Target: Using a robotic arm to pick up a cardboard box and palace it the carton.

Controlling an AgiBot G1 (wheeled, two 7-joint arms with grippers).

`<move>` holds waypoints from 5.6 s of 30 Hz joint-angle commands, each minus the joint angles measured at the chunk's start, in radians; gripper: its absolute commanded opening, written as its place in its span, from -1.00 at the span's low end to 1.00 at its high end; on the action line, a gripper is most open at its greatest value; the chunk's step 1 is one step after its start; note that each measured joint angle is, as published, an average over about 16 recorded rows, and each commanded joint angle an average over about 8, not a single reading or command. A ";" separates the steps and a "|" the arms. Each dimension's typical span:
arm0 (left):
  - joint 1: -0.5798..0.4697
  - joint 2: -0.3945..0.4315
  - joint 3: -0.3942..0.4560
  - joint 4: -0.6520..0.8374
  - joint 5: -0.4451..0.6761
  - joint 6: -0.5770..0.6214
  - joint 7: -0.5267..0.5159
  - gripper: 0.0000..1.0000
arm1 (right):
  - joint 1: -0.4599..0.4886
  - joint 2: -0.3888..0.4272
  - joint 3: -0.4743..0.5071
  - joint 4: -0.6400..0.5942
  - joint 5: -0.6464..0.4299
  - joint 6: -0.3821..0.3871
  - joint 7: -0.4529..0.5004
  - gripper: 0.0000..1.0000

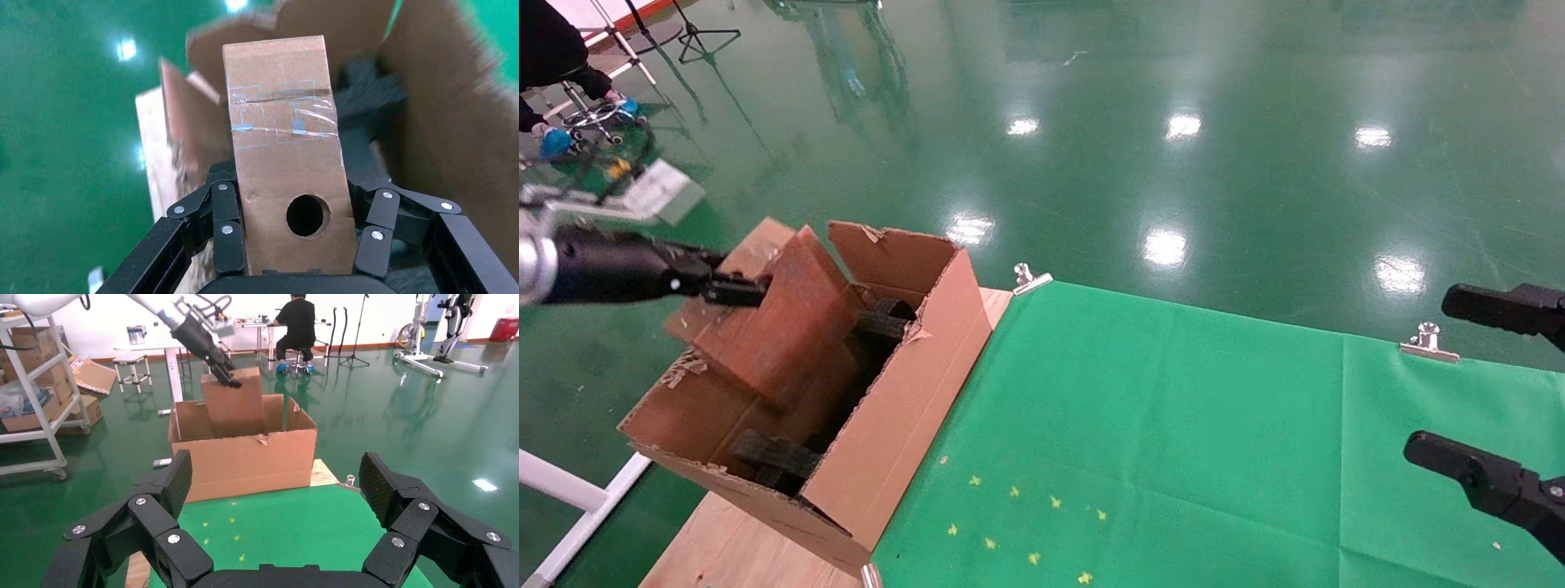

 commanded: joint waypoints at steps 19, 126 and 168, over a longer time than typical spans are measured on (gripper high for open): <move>0.044 0.134 0.046 0.330 0.094 -0.198 0.124 -1.00 | 0.000 0.000 0.000 0.000 0.000 0.000 0.000 1.00; 0.386 0.114 -0.224 -0.243 -0.744 0.182 0.350 1.00 | -0.001 0.000 0.000 -0.001 0.000 0.001 0.000 1.00; 0.576 0.131 -0.269 -0.604 -1.052 0.243 0.343 1.00 | -0.001 0.000 0.000 -0.001 0.001 0.001 0.000 1.00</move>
